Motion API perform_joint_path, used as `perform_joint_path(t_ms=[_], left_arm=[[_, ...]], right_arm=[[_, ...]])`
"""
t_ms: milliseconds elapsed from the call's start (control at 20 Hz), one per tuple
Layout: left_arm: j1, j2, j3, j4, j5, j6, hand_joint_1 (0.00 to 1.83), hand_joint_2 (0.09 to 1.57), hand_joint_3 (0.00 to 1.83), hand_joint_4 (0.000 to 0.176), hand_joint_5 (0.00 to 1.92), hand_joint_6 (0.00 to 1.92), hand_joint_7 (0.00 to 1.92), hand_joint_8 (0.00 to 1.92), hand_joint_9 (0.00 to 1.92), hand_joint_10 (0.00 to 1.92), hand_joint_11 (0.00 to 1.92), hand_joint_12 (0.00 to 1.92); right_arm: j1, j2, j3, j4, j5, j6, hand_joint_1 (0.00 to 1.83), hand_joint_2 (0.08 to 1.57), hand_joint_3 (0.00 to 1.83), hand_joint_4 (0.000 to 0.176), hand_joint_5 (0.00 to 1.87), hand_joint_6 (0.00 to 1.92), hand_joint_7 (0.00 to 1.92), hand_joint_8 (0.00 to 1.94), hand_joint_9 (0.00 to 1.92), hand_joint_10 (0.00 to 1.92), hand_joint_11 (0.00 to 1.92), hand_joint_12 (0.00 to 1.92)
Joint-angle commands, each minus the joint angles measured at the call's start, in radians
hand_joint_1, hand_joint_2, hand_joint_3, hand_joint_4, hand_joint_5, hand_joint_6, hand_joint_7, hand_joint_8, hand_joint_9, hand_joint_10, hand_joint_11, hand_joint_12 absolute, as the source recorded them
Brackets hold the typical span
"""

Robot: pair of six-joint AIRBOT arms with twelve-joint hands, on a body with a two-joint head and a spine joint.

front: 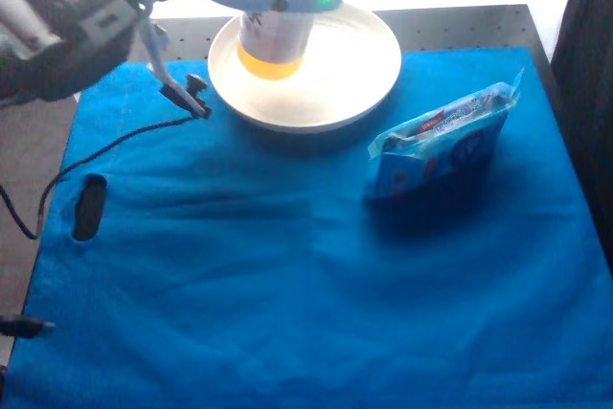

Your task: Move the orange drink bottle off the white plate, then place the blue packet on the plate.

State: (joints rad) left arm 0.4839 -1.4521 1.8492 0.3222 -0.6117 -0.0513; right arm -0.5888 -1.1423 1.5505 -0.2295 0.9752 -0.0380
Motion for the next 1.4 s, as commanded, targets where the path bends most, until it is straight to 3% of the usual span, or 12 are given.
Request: perform_joint_path(t_ms=[0, 100, 200, 300, 400, 650, 800, 900, 1050, 1200, 1250, 1350], left_arm=[[-0.022, 0.019, -0.016, -0.037, -0.169, -0.025, 1.21, 1.14, 0.0, 0.0, 0.89, 1.04, 1.0, 1.04, 1.0, 0.02, 0.42, 1.03], [-0.021, 0.051, -0.049, -0.029, -0.201, -0.026, 1.22, 1.13, 0.0, 0.0, 0.92, 0.97, 1.02, 1.03, 1.04, 0.03, 0.44, 1.21], [-0.017, 0.086, -0.086, -0.018, -0.24, -0.036, 1.23, 1.14, 0.0, 0.0, 0.87, 0.99, 1.02, 1.08, 1.1, 0.05, 0.43, 1.42], [-0.01, 0.127, -0.127, 0.003, -0.289, -0.065, 1.22, 1.14, 0.0, 0.0, 0.82, 1.12, 1.06, 0.96, 1.07, 0.02, 0.52, 1.15], [-0.003, 0.161, -0.166, 0.018, -0.324, -0.072, 1.25, 1.14, 0.0, 0.0, 0.78, 1.13, 1.1, 0.93, 1.13, 0.04, 0.5, 1.16], [0.044, 0.261, -0.277, 0.06, -0.406, -0.089, 1.23, 1.15, 0.0, 0.0, 0.86, 0.98, 0.97, 1.19, 1.09, 0.03, 0.42, 1.34], [0.097, 0.3, -0.333, 0.052, -0.452, -0.073, 1.2, 1.16, 0.0, 0.0, 0.83, 1.13, 0.95, 1.12, 1.08, 0.02, 0.56, 1.25], [0.138, 0.306, -0.354, 0.029, -0.481, -0.063, 1.21, 1.13, 0.0, 0.007, 0.92, 1.0, 1.0, 1.04, 1.15, 0.04, 0.65, 1.25], [0.198, 0.298, -0.368, -0.034, -0.521, -0.041, 1.25, 1.11, 0.0, 0.0, 0.93, 0.92, 1.09, 0.96, 1.27, 0.08, 0.81, 1.26], [0.248, 0.273, -0.367, -0.102, -0.563, -0.034, 1.26, 1.14, 0.0, 0.0, 0.88, 0.92, 1.01, 1.16, 1.29, 0.1, 0.79, 1.32], [0.261, 0.263, -0.366, -0.114, -0.569, -0.033, 1.25, 1.15, 0.0, 0.0, 0.88, 0.89, 0.98, 1.22, 1.16, 0.5, 0.75, 1.44], [0.283, 0.245, -0.36, -0.132, -0.574, -0.033, 1.25, 1.14, 0.0, 0.0, 0.84, 1.03, 1.05, 1.03, 1.09, 0.53, 0.7, 1.45]], right_arm=[[0.015, -0.004, 0.004, 0.047, 0.107, 0.01, 0.44, 0.91, 0.0, 0.176, 0.0, 0.0, 0.14, 0.01, 0.09, 0.01, 0.0, 0.38], [0.015, -0.004, 0.004, 0.047, 0.107, 0.01, 0.43, 0.91, 0.01, 0.176, 0.0, 0.0, 0.17, 0.0, 0.11, 0.0, 0.0, 0.48], [0.015, -0.004, 0.004, 0.047, 0.107, 0.01, 0.46, 0.92, 0.0, 0.176, 0.0, 0.0, 0.16, 0.0, 0.1, 0.0, 0.0, 0.41], [0.015, -0.004, 0.004, 0.047, 0.107, 0.015, 0.46, 0.91, 0.0, 0.176, 0.0, 0.0, 0.15, 0.0, 0.11, 0.01, 0.0, 0.4], [0.015, -0.004, 0.004, 0.047, 0.107, 0.015, 0.47, 0.91, 0.0, 0.176, 0.01, 0.0, 0.13, 0.0, 0.1, 0.0, 0.0, 0.4], [0.015, -0.004, 0.004, 0.047, 0.107, 0.019, 0.49, 0.89, 0.0, 0.176, 0.01, 0.0, 0.1, 0.01, 0.11, 0.0, 0.0, 0.56], [0.015, -0.003, 0.004, 0.047, 0.107, 0.021, 0.49, 0.89, 0.0, 0.176, 0.02, 0.0, 0.1, 0.0, 0.12, 0.0, 0.0, 0.6], [0.015, -0.003, 0.004, 0.047, 0.107, 0.021, 0.51, 0.92, 0.0, 0.176, 0.01, 0.0, 0.07, 0.0, 0.1, 0.0, 0.0, 0.51], [0.015, -0.003, 0.004, 0.048, 0.107, 0.021, 0.5, 0.91, 0.0, 0.176, 0.01, 0.0, 0.1, 0.0, 0.11, 0.01, 0.0, 0.57], [0.015, -0.003, 0.004, 0.05, 0.107, 0.021, 0.5, 0.92, 0.0, 0.176, 0.02, 0.0, 0.12, 0.0, 0.13, 0.0, 0.0, 0.61], [0.015, -0.003, 0.004, 0.05, 0.107, 0.021, 0.5, 0.93, 0.01, 0.176, 0.03, 0.0, 0.12, 0.0, 0.13, 0.0, 0.0, 0.6], [0.015, -0.003, 0.004, 0.05, 0.107, 0.021, 0.51, 0.94, 0.0, 0.176, 0.03, 0.0, 0.1, 0.0, 0.13, 0.0, 0.0, 0.67]])
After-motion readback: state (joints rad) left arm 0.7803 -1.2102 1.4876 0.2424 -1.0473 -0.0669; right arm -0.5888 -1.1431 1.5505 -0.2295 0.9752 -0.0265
